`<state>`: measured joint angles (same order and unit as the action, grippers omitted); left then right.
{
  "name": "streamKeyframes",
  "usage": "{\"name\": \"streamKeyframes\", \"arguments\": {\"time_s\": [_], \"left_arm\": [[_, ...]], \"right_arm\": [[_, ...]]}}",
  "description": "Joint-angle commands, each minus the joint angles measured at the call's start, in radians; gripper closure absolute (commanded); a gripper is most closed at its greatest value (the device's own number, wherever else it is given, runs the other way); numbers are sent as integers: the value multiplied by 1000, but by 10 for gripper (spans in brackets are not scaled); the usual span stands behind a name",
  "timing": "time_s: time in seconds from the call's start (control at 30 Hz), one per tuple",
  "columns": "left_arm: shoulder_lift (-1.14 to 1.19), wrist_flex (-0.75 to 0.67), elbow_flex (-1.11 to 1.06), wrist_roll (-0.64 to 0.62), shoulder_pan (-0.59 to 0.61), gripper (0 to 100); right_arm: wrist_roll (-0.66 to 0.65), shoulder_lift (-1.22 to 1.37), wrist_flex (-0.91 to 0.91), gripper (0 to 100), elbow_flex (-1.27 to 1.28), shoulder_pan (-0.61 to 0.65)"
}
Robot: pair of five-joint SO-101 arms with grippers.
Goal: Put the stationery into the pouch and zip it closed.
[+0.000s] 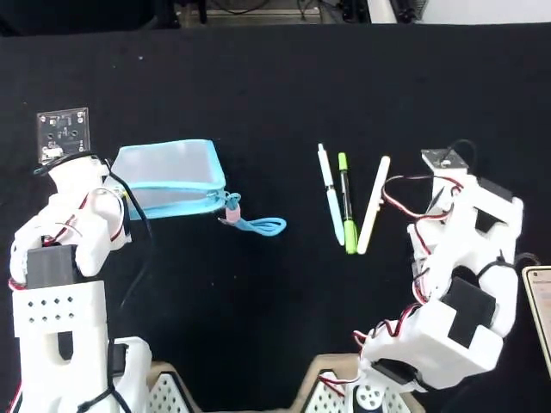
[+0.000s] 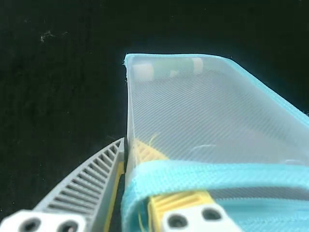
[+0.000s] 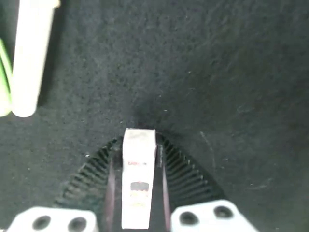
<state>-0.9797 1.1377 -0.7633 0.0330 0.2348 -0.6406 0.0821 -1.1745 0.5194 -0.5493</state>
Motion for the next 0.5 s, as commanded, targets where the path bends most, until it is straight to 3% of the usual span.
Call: {"name": "streamKeyframes", "arguments": {"time_s": [0.0,0.1,0.27,0.47], "left_arm": [[0,-20,4,-9,13,970],[0,-20,4,-9,13,970],[0,-20,4,-9,13,970],[0,-20,4,-9,13,970]], "right_arm": [[11,-10,-34,986,-61,35],[12,-15,-38,977,-61,44],[5,-15,-32,877,-73,38],[5,-10,-89,877,-142,38]]}}
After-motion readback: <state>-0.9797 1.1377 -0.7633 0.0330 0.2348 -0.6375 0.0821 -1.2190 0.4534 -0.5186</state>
